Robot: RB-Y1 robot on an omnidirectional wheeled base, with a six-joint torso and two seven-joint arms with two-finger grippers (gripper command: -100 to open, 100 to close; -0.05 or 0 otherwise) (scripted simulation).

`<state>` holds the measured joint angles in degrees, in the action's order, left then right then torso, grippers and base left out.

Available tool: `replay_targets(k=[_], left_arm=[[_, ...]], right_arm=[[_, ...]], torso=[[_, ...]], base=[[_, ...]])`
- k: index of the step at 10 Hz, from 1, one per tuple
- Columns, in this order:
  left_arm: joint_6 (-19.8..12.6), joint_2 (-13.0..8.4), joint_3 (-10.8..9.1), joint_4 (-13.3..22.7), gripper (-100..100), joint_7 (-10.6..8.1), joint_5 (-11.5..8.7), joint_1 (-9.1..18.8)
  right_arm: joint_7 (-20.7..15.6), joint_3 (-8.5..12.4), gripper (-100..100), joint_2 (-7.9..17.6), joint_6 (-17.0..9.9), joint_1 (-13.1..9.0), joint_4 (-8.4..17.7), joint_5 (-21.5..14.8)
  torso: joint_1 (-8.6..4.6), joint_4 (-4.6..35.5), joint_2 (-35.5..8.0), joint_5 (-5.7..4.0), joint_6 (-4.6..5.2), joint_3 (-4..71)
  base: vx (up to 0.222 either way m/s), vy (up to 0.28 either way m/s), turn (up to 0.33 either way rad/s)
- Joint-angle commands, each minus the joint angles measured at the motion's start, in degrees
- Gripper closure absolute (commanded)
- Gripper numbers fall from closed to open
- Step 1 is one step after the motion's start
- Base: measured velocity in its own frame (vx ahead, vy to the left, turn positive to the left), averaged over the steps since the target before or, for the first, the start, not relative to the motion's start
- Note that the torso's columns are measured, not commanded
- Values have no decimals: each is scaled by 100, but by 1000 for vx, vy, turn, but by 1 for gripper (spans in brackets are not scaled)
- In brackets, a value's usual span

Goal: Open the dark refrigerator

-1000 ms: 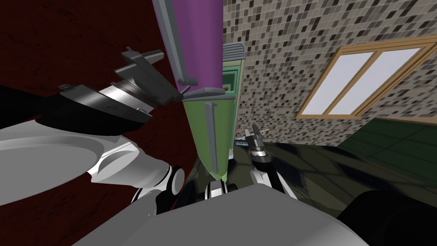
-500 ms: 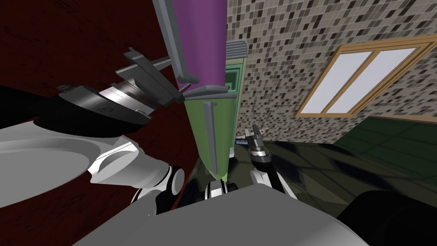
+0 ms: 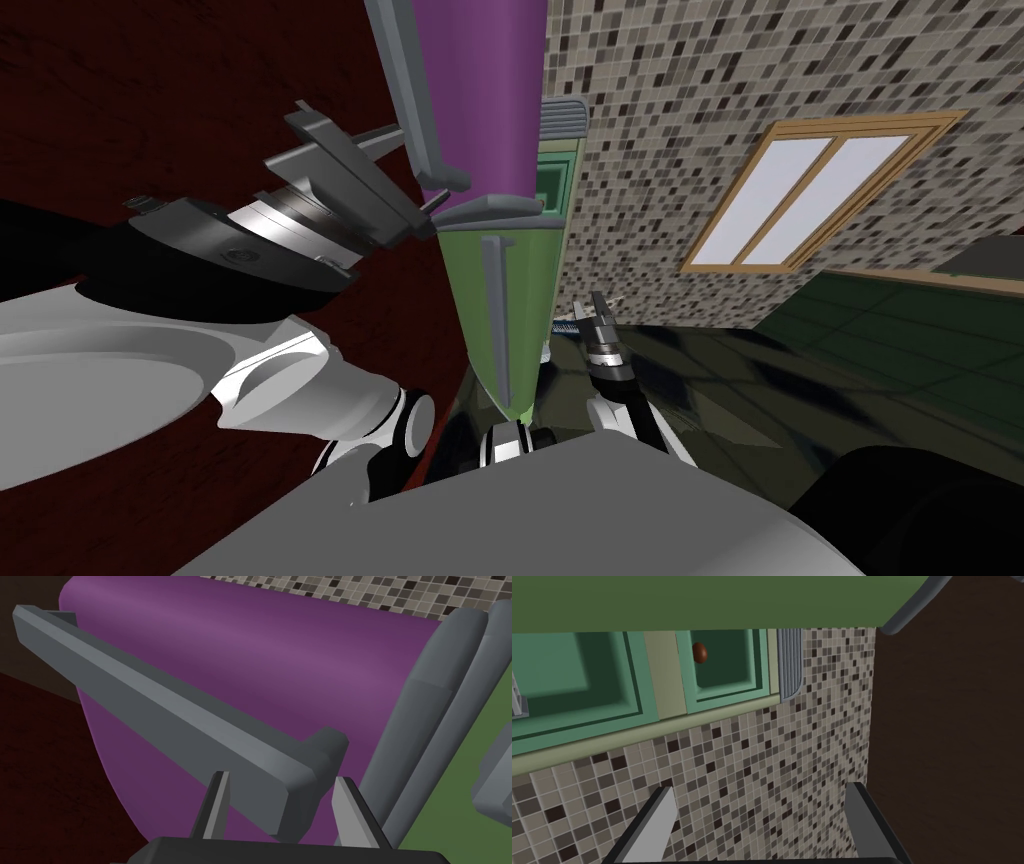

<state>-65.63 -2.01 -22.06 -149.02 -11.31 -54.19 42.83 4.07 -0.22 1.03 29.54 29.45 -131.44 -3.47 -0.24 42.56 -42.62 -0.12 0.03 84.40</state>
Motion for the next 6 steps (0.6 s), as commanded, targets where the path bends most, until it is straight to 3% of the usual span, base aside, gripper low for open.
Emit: replay_targets(k=[1, 6], left_arm=[[25, -9, -18, -1, 100, -11, -26, 35], [25, -9, -18, -1, 100, -11, -26, 35]], right_arm=[[0, -1, 0, -1, 0, 0, 0, 0], [0, -1, 0, -2, 0, 0, 0, 0]], torso=[[-20, 0, 3, -7, 0, 1], [18, 5, 0, 3, 1, 8]], base=[[-19, 6, 63], [9, -16, -8]])
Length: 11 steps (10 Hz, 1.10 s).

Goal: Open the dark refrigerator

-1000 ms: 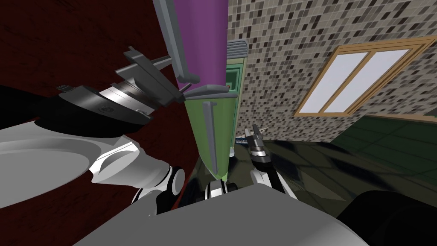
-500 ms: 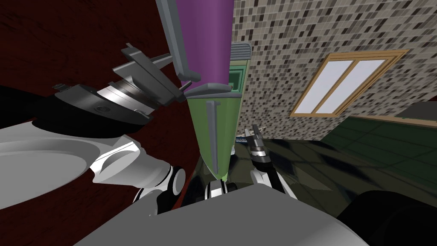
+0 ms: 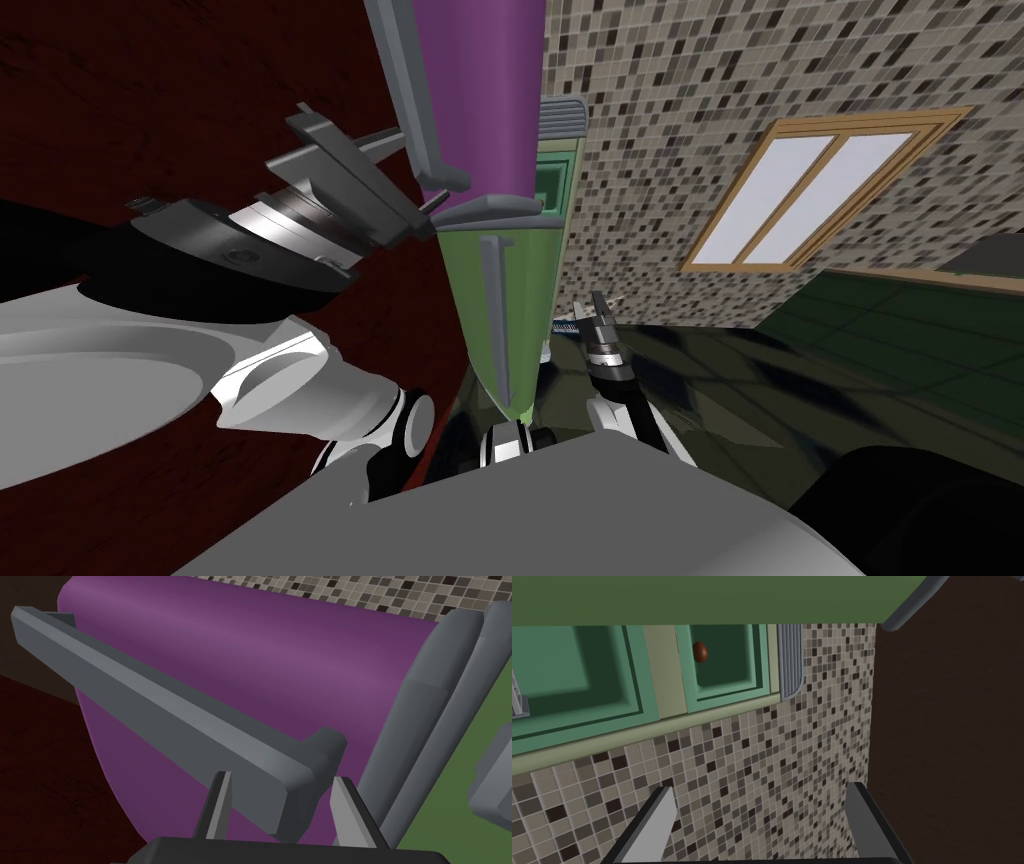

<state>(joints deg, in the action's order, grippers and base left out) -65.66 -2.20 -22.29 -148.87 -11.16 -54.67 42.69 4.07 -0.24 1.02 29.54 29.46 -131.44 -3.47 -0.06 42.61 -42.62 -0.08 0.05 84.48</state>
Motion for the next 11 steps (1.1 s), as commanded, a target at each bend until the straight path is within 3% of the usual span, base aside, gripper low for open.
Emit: replay_targets(k=[1, 2, 3, 6, 11], left_arm=[[-45, 42, -42, -10, 100, -16, -112, 49], [-81, 84, -92, -20, 100, -26, -234, 90], [-81, 84, -92, -20, 100, -26, -234, 90], [-153, 168, -191, -39, 100, -47, -476, 171], [-153, 168, -191, -39, 100, -47, -476, 171]], right_arm=[[0, 0, 0, 0, 0, 0, 0, 0], [0, 1, 0, 1, 0, 0, 0, 0], [0, 2, 0, 2, 0, -1, 0, 0], [0, 2, 0, 2, 0, 0, 0, 0], [0, 0, 0, -1, 0, 1, 0, 0]], torso=[[6, 2, -1, 2, -2, 2], [25, -1, -7, 9, -2, -8], [48, 3, -21, 19, -6, -22], [-5, 10, -35, 1, -5, -37], [-67, 24, -49, -26, 3, -45]], base=[[-18, 66, -52], [-43, 162, -124], [-46, 142, -76], [-56, 157, -54], [-7, 22, -9]])
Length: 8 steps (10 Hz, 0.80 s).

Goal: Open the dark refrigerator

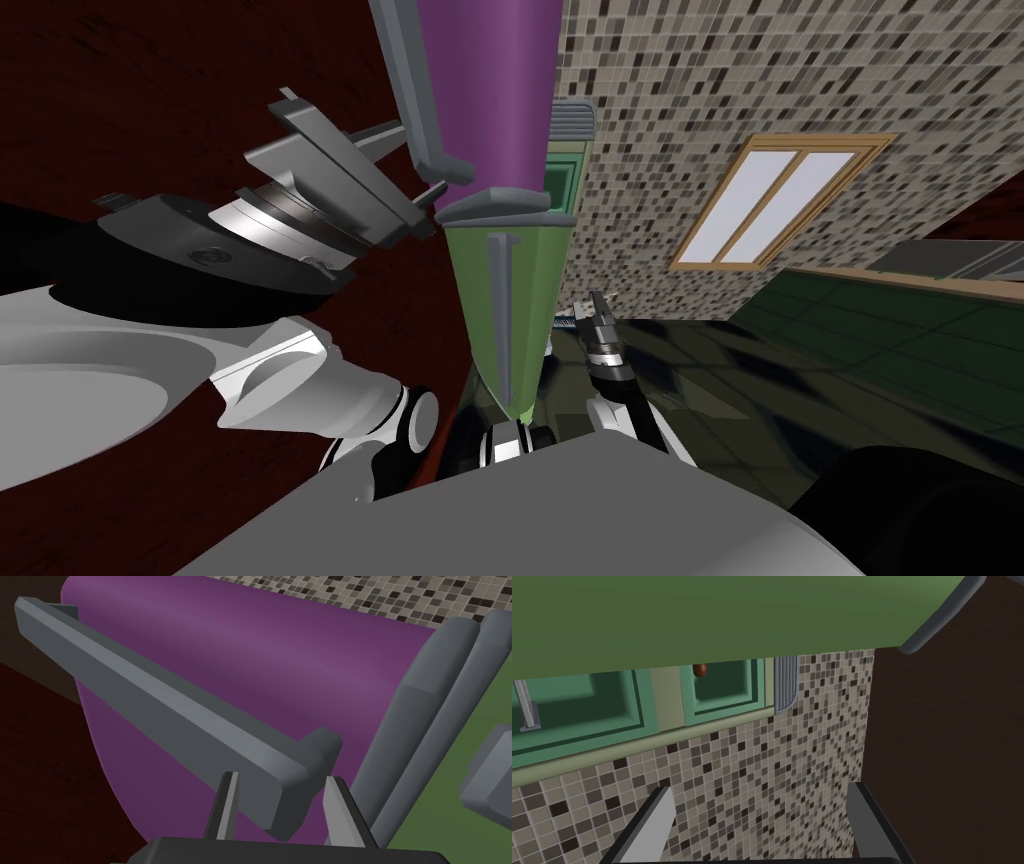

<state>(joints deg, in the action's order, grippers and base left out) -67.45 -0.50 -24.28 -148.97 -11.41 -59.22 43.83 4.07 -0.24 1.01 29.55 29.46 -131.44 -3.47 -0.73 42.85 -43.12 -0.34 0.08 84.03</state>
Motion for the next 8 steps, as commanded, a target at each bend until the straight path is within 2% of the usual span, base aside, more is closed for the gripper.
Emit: replay_targets(k=[1, 4, 5, 8], left_arm=[[27, -2, 8, -29, 100, -22, -21, 58], [27, -2, 8, -29, 100, -22, -21, 58], [-69, 51, -75, -18, 100, -8, -160, 89], [-93, 75, -123, -26, 100, -7, -241, 131]], right_arm=[[0, 0, 0, 0, 0, 0, 0, 0], [0, 1, 0, 1, 0, 0, 0, 0], [0, 1, 0, 1, 0, 0, 0, 0], [0, 2, 0, 2, 0, -1, 0, 0]], torso=[[27, 4, -2, 6, 1, 3], [71, 4, -6, 28, -7, 0], [66, 5, -5, 26, -8, 3], [85, 14, -23, 32, -9, -10]], base=[[14, -21, -18], [3, -11, 9], [-17, 87, -80], [-39, 121, -53]])
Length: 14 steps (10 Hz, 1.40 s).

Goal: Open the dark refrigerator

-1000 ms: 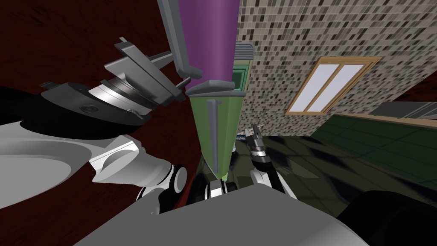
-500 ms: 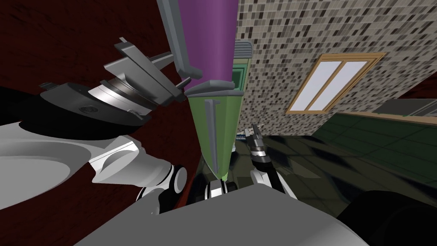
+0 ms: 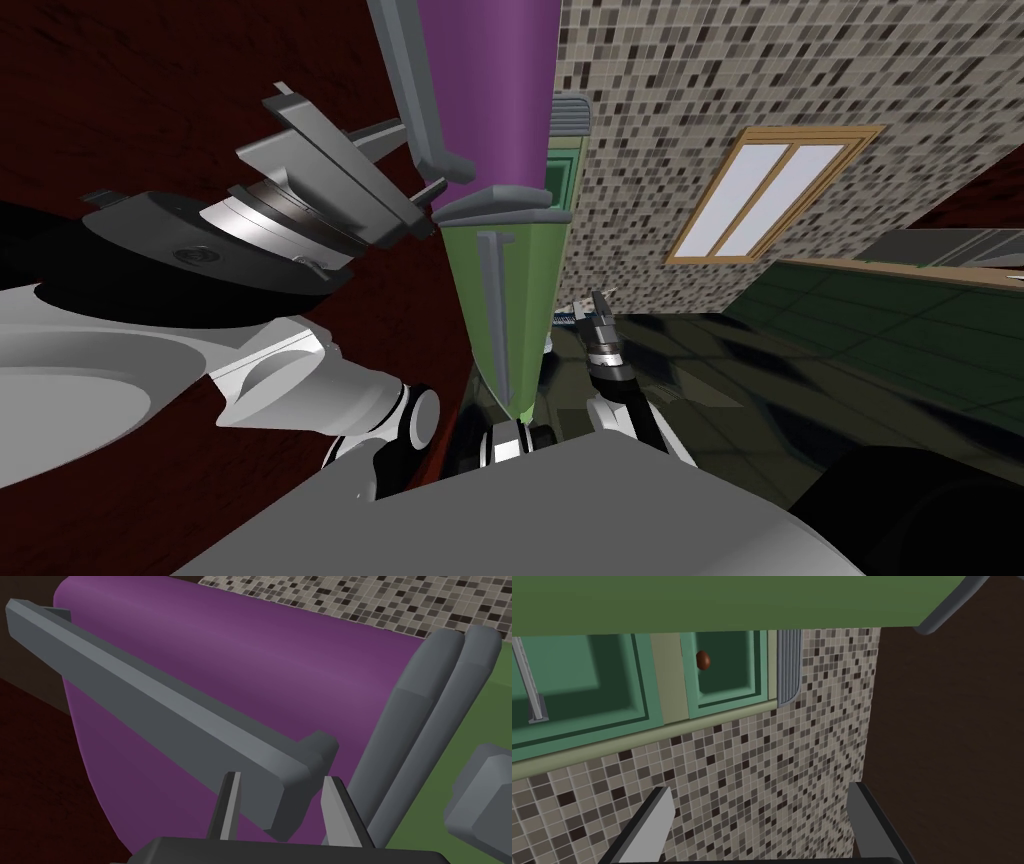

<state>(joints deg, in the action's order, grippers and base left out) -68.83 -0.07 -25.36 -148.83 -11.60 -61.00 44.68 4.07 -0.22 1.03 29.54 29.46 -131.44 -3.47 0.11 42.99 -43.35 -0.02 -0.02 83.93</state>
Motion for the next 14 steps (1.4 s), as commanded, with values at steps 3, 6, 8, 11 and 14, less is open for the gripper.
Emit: replay_targets(k=[3, 6, 8, 11, 14], left_arm=[[-5, 80, -111, -57, 100, 12, -226, 130], [-5, 80, -111, -57, 100, 12, -226, 130], [-5, 80, -111, -57, 100, 12, -226, 130], [-5, 80, -111, -57, 100, 12, -226, 130], [-171, 128, -354, -44, 100, 51, -459, 284]], right_arm=[[0, 0, 0, 0, 0, 0, 0, 0], [0, -1, 0, -2, 0, 1, 0, 0], [0, -2, 0, -2, 0, 0, 0, 0], [0, -1, 0, -2, 0, 1, 0, 0], [0, 0, 0, 0, 0, 0, 0, 0]], torso=[[-41, 16, -23, -18, 6, -19], [-77, 16, -27, -30, 6, -23], [-44, 25, -30, -21, 4, -17], [-33, 21, -30, -11, 0, -20], [7, 29, -44, 1, -3, -28]], base=[[-39, 116, -32], [-6, 4, 19], [2, 16, -31], [0, -6, 9], [-32, 120, -53]])
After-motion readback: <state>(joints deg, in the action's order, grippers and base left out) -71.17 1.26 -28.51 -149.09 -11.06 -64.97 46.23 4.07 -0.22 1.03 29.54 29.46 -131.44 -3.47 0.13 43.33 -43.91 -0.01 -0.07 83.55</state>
